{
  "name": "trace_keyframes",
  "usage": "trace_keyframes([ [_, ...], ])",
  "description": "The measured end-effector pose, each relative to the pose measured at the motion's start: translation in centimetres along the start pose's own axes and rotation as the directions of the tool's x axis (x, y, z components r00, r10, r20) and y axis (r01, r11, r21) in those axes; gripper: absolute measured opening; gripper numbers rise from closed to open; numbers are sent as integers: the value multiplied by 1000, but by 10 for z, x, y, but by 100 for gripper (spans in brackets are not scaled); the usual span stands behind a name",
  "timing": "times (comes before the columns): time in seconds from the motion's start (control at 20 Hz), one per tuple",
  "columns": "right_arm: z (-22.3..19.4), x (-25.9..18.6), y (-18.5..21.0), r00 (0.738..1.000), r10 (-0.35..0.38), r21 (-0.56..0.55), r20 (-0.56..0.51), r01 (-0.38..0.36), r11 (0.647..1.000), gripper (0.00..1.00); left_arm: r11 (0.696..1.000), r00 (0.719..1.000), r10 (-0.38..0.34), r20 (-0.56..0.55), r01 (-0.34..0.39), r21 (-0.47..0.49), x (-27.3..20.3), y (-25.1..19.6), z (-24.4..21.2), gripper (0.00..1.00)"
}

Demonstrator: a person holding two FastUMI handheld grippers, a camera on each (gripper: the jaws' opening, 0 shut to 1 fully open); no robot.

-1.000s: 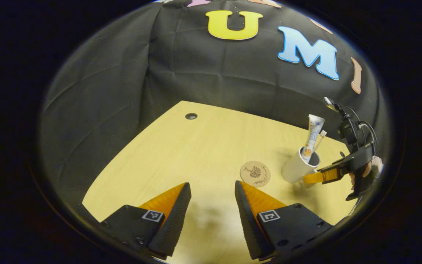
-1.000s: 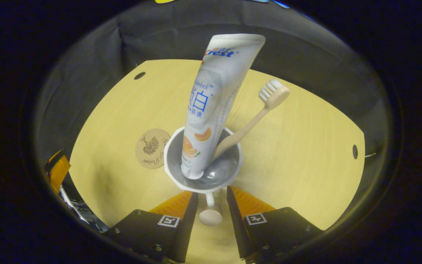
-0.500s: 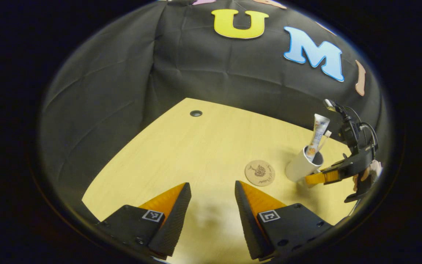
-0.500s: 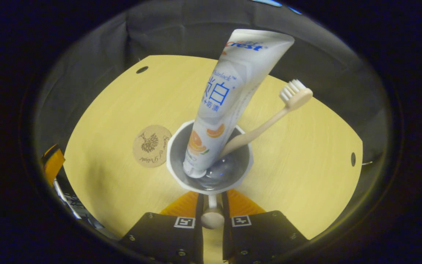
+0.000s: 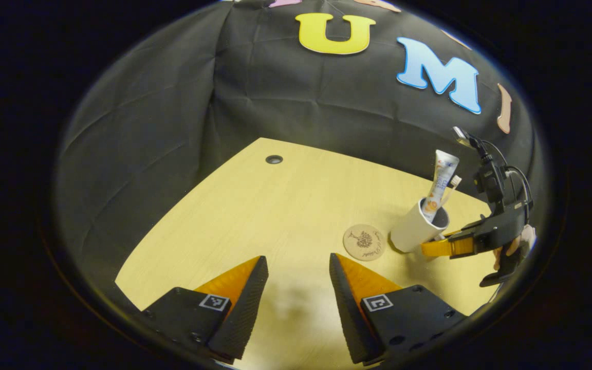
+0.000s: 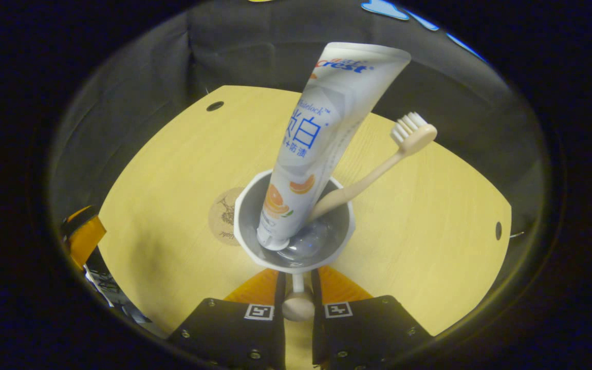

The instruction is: Put the toothbrush and toothpaste on the desktop into the cup, then pick up the cup and place it on the coaster on the desktop.

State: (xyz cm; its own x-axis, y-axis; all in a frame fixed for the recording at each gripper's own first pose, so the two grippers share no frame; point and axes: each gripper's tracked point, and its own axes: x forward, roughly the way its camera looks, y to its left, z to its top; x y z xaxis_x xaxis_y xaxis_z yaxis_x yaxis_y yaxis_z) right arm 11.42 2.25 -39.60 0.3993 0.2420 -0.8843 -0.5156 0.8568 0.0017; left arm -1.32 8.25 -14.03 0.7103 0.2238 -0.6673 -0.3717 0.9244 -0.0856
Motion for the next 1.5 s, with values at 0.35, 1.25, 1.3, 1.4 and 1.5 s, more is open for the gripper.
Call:
trace_keyframes([
  [0.35, 0, 3, 1, 999, 45, -31, 16, -44, 999, 21, 999, 999, 43, -12, -43, -17, -15, 21, -5, 79],
  [1.25, -5, -7, -4, 999, 49, -52, 4, -49, 997, 31, 996, 997, 73, -1, -73, -52, -12, 45, -3, 79],
  [1.3, -3, -9, -4, 999, 49, -43, 14, -48, 998, 31, 997, 998, 68, 3, -67, -46, -12, 43, -2, 79],
  [1.4, 1, -19, -3, 998, 52, -16, 40, -51, 999, 32, 998, 998, 55, 10, -55, -31, -13, 36, 1, 79],
  [1.5, 4, -32, -5, 996, 48, 9, 71, -49, 999, 30, 999, 999, 35, 22, -35, -18, -18, 26, 7, 79],
])
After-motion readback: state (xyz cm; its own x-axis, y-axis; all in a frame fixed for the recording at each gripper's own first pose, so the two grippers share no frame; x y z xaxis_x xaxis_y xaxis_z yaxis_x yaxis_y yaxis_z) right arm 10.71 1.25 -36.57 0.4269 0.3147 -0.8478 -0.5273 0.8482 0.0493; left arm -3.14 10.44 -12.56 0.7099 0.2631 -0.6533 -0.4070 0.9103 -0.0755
